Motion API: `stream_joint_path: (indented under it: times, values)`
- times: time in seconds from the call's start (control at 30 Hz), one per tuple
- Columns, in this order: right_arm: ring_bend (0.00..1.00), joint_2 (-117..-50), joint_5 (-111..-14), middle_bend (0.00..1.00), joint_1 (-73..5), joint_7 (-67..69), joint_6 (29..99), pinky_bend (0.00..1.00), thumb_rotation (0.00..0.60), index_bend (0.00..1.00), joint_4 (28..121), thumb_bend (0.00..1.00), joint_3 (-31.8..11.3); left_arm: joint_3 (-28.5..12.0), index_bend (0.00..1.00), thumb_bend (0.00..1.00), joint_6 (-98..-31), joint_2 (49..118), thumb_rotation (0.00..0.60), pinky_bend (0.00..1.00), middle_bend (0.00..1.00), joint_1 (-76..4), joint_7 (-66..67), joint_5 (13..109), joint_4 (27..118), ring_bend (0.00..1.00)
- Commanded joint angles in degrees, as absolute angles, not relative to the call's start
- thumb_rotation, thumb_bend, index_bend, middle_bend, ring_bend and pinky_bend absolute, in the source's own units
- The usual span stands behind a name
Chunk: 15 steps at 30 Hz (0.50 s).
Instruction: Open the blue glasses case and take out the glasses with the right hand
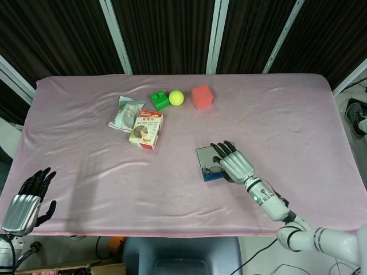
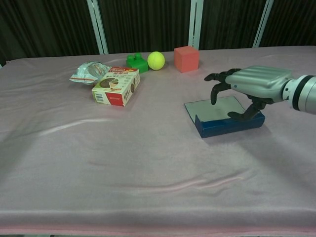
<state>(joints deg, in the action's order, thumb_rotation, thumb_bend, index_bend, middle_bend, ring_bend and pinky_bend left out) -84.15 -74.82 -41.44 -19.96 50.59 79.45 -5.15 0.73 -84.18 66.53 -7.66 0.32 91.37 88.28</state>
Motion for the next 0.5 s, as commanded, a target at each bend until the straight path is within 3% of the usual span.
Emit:
stream_joint_path:
  times: [0.03, 0.5]
  values:
    - [0.07, -86.19, -73.17, 0.1, -42.25, -21.47, 48.97, 0.0, 0.6, 0.46, 78.28, 0.55, -5.15, 0.74, 0.0, 0.43, -84.34, 66.46, 0.6, 0.14, 0.0, -7.58, 0.16, 91.44, 88.24, 0.0]
    - [0.07, -88.45, -75.01, 0.1, -42.52, -24.37, 49.4, 0.0, 0.6, 0.46, 81.01, 0.55, -2.69, 0.69, 0.0, 0.43, -85.06, 66.08, 0.6, 0.14, 0.0, -7.32, -1.14, 91.76, 88.0, 0.0]
